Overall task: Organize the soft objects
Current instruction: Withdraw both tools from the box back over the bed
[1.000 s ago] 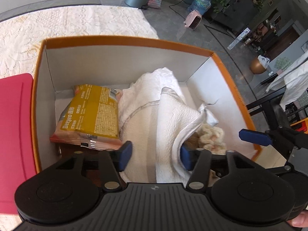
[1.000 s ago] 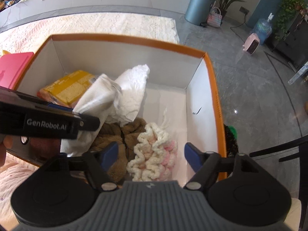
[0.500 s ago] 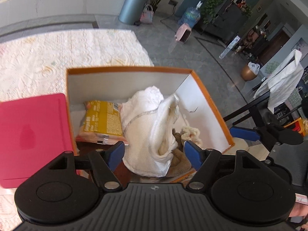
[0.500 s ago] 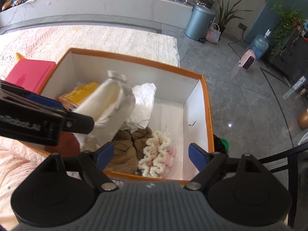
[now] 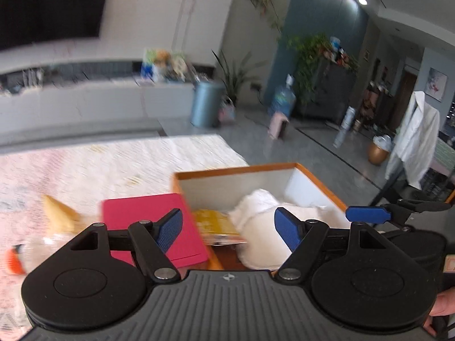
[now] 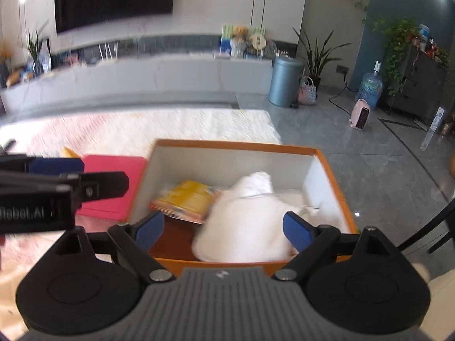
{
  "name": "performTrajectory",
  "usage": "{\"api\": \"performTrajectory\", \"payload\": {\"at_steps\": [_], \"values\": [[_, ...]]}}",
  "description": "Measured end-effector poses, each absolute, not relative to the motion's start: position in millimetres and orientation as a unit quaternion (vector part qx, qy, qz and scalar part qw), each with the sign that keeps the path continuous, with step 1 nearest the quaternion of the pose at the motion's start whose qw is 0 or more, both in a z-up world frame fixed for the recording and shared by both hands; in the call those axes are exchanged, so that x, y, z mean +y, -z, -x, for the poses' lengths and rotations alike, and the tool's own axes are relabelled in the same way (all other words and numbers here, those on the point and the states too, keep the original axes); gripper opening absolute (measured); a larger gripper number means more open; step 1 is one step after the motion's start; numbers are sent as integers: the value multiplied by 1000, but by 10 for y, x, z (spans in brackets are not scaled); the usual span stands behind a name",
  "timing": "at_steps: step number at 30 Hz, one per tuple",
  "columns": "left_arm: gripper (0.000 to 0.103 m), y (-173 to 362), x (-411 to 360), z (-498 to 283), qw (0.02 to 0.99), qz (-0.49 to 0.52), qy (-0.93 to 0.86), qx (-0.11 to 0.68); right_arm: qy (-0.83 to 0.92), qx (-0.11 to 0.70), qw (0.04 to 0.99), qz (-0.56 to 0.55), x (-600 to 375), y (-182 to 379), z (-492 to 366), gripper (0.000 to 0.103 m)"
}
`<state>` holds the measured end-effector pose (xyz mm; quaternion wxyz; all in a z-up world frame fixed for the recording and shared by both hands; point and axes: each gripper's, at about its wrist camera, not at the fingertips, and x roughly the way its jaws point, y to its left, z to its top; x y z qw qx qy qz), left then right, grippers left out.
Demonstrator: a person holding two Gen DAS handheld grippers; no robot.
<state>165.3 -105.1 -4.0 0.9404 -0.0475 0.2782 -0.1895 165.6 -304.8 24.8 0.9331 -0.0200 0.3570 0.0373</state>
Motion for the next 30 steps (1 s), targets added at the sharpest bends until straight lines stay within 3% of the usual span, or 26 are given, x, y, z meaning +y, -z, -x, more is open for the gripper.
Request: {"api": "performTrajectory", "payload": {"at_steps": [11, 17, 20, 27, 30], "values": [[86, 141, -227, -1178, 969, 32, 83, 230, -67, 302, 951, 10, -2277, -84, -1257, 89], [79, 270, 57, -1003, 970, 5, 19, 240, -91, 279, 956, -13, -1839, 42, -1118, 89], [74, 354, 201, -942, 969, 3, -11, 246, -100, 265, 959, -16, -1640, 145, -1067, 89], [52, 569, 525, -808, 960, 46, -63, 269, -139, 267, 952, 54, -1253, 355, -972, 89], [48, 629, 673, -785, 956, 65, -75, 277, -155, 280, 946, 58, -1186, 405, -1015, 89]]}}
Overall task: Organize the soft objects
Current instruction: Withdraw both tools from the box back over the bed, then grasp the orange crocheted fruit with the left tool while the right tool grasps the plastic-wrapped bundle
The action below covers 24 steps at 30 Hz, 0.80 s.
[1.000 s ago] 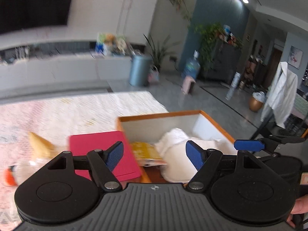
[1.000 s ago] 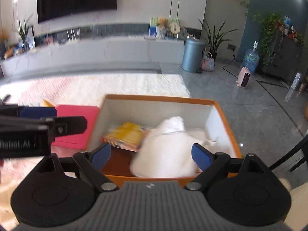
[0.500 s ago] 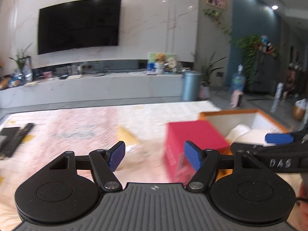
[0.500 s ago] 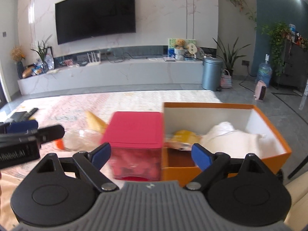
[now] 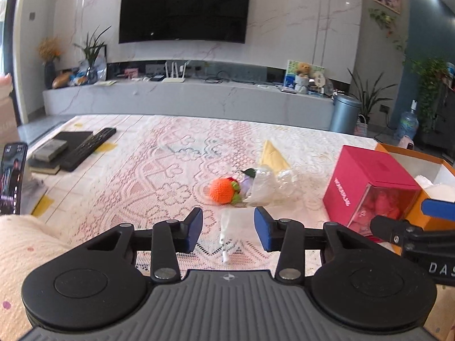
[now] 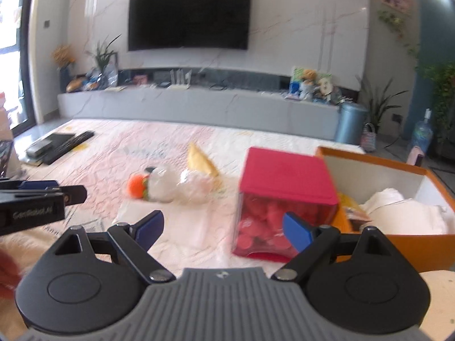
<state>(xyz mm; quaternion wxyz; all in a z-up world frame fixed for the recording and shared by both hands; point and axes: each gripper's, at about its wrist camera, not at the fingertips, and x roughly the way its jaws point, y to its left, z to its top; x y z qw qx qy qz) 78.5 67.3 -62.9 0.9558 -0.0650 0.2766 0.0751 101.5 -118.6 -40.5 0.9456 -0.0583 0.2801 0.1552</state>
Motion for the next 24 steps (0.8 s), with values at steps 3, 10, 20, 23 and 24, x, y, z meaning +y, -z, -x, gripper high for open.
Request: {"api": "performTrajectory", "payload": {"at_steps": [3, 10, 20, 23, 24], "values": [[42, 684, 782, -780, 951, 84, -71, 289, -160, 290, 941, 69, -1081, 461, -1065, 88], [41, 682, 828, -904, 948, 73, -51, 306, -186, 291, 935, 85, -856, 503, -1206, 83], [39, 683, 982, -1326, 945, 36, -19, 325, -190, 276, 934, 125, -558, 558, -1605, 80], [39, 711, 1014, -1466, 943, 28, 1, 331, -192, 278, 933, 125, -493, 583, -1748, 76], [39, 724, 1020, -1515, 942, 27, 6, 334, -192, 281, 932, 127, -457, 606, -1803, 74]]}}
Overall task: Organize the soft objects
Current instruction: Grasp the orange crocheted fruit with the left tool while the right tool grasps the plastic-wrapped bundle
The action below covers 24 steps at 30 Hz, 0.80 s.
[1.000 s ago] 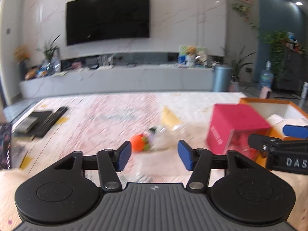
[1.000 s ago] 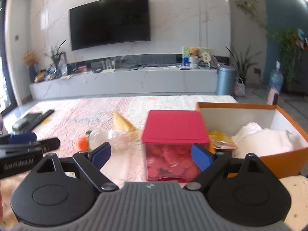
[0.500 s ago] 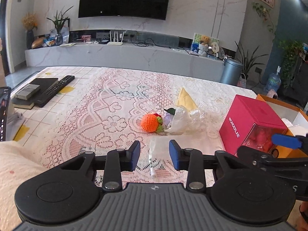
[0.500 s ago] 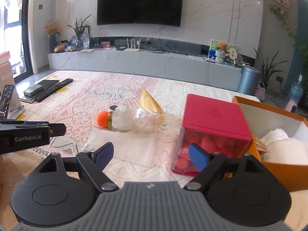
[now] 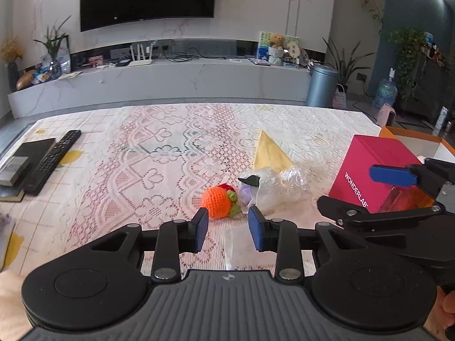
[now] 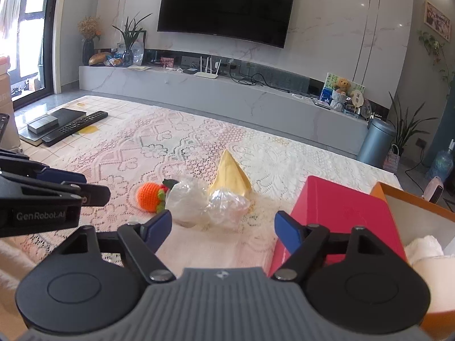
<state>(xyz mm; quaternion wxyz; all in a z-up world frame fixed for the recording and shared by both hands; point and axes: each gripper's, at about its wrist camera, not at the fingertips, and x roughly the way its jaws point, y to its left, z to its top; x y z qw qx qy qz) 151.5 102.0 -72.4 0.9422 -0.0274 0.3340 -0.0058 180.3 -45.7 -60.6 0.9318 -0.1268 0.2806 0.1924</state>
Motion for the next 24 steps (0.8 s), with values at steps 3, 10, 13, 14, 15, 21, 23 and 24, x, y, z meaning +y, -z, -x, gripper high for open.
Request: {"api": "performTrajectory", "payload": {"at_steps": [3, 10, 13, 14, 15, 21, 23, 24], "values": [[39, 762, 1040, -1663, 940, 25, 20, 341, -198, 289, 926, 139, -365, 679, -1964, 71], [39, 907, 1229, -1930, 922, 44, 17, 384, -246, 310, 895, 207, -84, 882, -2299, 82], [39, 921, 1270, -2023, 921, 29, 18, 389, -268, 297, 880, 257, 50, 941, -2368, 85], [39, 934, 1278, -2059, 919, 25, 24, 393, -274, 294, 875, 269, 89, 956, -2392, 85], [39, 952, 1285, -2082, 917, 23, 27, 397, -279, 291, 872, 278, 118, 968, -2418, 85], [39, 1057, 1384, -2154, 911, 48, 29, 409, -305, 309, 848, 304, 258, 1130, -2596, 82], [40, 1063, 1422, -2182, 909, 62, 38, 411, -304, 305, 847, 313, 267, 1166, -2616, 83], [42, 1068, 1429, -2198, 909, 64, 41, 410, -304, 306, 845, 315, 279, 1184, -2630, 83]]}}
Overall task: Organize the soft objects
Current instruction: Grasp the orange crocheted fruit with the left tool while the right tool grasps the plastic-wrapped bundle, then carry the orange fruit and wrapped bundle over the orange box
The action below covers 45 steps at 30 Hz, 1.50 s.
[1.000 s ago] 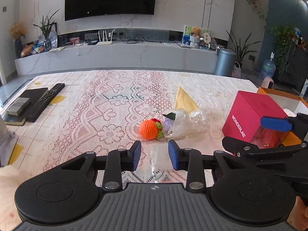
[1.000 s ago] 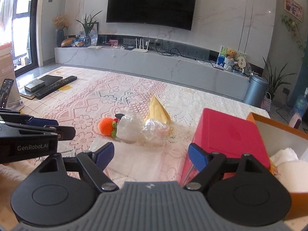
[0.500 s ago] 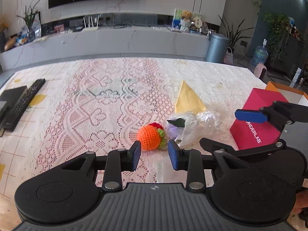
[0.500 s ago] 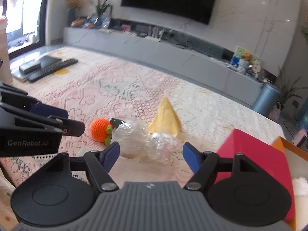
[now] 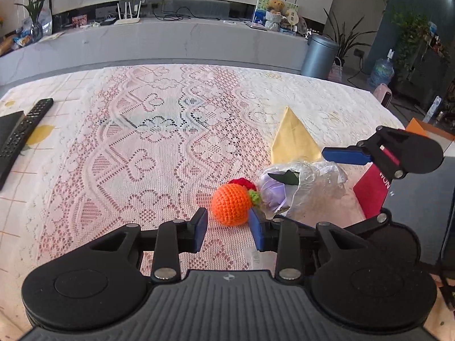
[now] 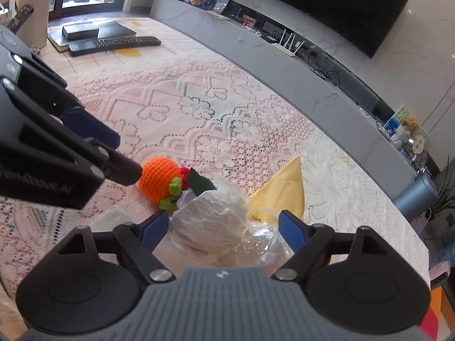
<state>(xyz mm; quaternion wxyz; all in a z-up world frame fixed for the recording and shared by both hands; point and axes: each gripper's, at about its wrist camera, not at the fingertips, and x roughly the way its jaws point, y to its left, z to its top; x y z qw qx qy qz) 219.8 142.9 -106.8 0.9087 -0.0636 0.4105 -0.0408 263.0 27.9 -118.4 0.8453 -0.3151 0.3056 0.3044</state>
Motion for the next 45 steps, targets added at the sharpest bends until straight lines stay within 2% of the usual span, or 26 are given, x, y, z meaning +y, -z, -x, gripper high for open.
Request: {"api": "performTrajectory", "payload": {"at_steps": [4, 11, 17, 19, 26, 45], "values": [[55, 1106, 1395, -2282, 912, 50, 55, 403, -307, 308, 836, 336, 284, 1254, -2647, 83], [55, 1258, 1313, -2438, 910, 18, 68, 408, -307, 310, 832, 343, 263, 1300, -2660, 81], [57, 1339, 1249, -2511, 910, 6, 78, 407, -299, 311, 840, 329, 228, 1277, -2707, 71], [51, 1362, 1224, -2514, 910, -3, 74, 408, -295, 309, 842, 330, 230, 1266, -2714, 67], [49, 1304, 1184, -2436, 921, -21, 67, 384, -287, 277, 845, 357, 263, 1209, -2619, 53], [49, 857, 1319, -2013, 939, 79, 8, 333, -253, 257, 908, 211, -79, 467, -2409, 50]]}}
